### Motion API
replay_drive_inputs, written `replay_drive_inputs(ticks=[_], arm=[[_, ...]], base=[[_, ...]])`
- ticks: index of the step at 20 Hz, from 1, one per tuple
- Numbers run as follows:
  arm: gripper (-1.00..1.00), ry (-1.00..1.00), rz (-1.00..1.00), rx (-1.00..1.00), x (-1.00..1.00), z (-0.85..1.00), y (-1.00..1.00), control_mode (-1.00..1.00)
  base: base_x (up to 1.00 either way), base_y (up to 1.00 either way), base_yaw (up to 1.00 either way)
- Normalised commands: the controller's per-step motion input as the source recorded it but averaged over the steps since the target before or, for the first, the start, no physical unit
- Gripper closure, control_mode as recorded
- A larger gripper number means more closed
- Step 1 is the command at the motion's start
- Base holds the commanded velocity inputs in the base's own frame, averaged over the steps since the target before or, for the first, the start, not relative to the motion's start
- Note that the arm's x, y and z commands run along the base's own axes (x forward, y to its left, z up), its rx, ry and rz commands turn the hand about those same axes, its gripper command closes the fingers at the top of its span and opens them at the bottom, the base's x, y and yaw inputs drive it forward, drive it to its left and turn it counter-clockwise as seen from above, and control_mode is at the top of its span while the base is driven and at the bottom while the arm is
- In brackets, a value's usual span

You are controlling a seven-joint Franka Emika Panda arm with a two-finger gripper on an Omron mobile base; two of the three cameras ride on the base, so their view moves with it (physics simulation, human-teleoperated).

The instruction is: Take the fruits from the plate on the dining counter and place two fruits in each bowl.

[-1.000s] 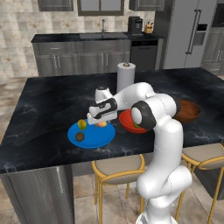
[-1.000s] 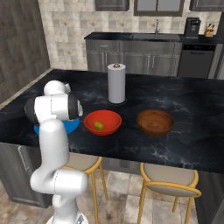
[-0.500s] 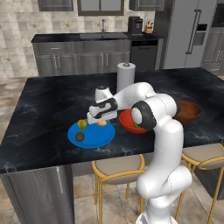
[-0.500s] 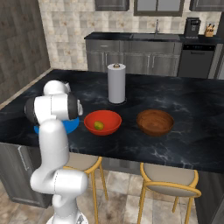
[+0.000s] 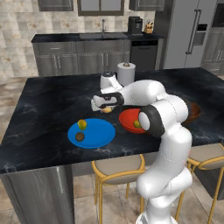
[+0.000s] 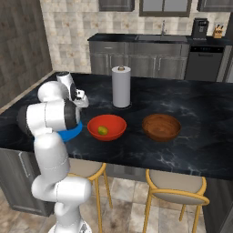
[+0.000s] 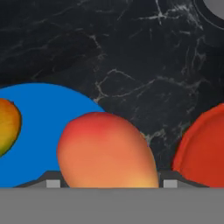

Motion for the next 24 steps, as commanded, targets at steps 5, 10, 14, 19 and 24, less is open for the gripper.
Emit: replay_drive_inputs(ticks=[5, 10, 14, 19, 24], arm=[[1.00, 0.00, -0.15, 0.10, -0.22, 0.31, -1.00, -1.00], [1.00, 0.00, -0.13, 0.11, -0.38, 0.00, -0.98, -1.00], [1.00, 0.00, -0.08, 0.02, -0.22, -0.07, -0.64, -1.00], [1.00, 0.00, -0.01, 0.00, 0.00, -0.17, -0.08, -1.00], [1.00, 0.00, 0.00, 0.00, 0.00, -0.49, -0.17, -1.00]], base=[[0.00, 0.00, 0.00], [0.00, 0.00, 0.00], [0.00, 0.00, 0.00], [0.00, 0.00, 0.00], [0.00, 0.00, 0.00]])
